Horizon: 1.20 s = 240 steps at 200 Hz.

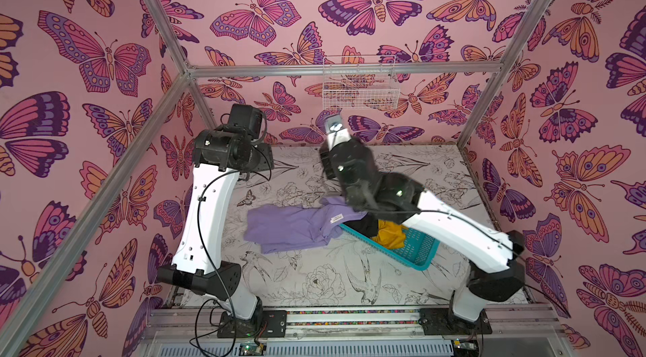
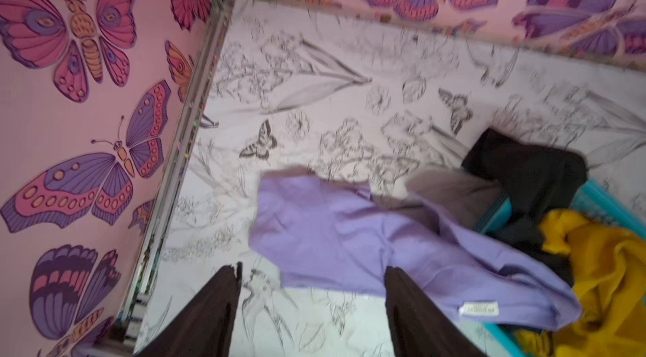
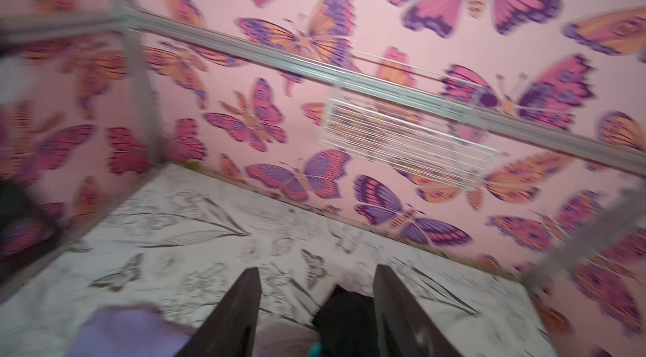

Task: Fold and stack t-shirts
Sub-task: Move the bin to the corner of the board.

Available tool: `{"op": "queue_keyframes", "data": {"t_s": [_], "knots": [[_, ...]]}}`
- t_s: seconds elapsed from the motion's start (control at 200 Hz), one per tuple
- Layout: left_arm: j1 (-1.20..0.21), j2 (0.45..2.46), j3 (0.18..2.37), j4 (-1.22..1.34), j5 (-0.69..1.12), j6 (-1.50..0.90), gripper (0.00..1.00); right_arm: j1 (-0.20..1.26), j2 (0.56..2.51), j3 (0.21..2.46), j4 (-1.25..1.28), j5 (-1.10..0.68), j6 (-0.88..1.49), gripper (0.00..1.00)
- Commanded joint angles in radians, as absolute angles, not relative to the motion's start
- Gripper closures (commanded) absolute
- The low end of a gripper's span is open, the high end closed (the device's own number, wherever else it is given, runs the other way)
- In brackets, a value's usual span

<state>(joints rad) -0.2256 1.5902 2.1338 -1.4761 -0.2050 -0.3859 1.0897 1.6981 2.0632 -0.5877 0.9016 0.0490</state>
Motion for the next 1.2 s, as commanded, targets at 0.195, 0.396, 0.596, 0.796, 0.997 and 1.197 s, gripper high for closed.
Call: {"op": "queue_keyframes", "data": {"t_s": [0.195,0.396,0.596,0.796,0.997,1.197], "knots": [[-0.225,1.375,1.867,-1.433,0.001,-0.535,0.66,0.81,1.639,1.911,-1.057,0.678,0.272,0.61],[-0.225,1.294,1.698,-1.434,-0.056,-0.613,0.8,0.659,1.648,1.703,-0.974,0.388,0.377,0.77],[-0.237,1.263,1.581,-1.411,-0.025,-0.671,1.0,0.464,1.719,1.626,-0.886,0.196,0.345,0.85],[-0.264,1.159,1.542,-1.378,-0.023,-0.707,1.0,0.371,1.869,1.703,-0.924,0.071,0.262,0.75],[-0.275,1.105,1.553,-1.374,0.004,-0.712,1.0,0.32,1.938,1.703,-0.866,-0.08,0.269,0.68],[-0.278,1.125,1.56,-1.374,0.009,-0.715,1.0,0.317,1.984,1.73,-0.884,-0.095,0.245,0.66]]}}
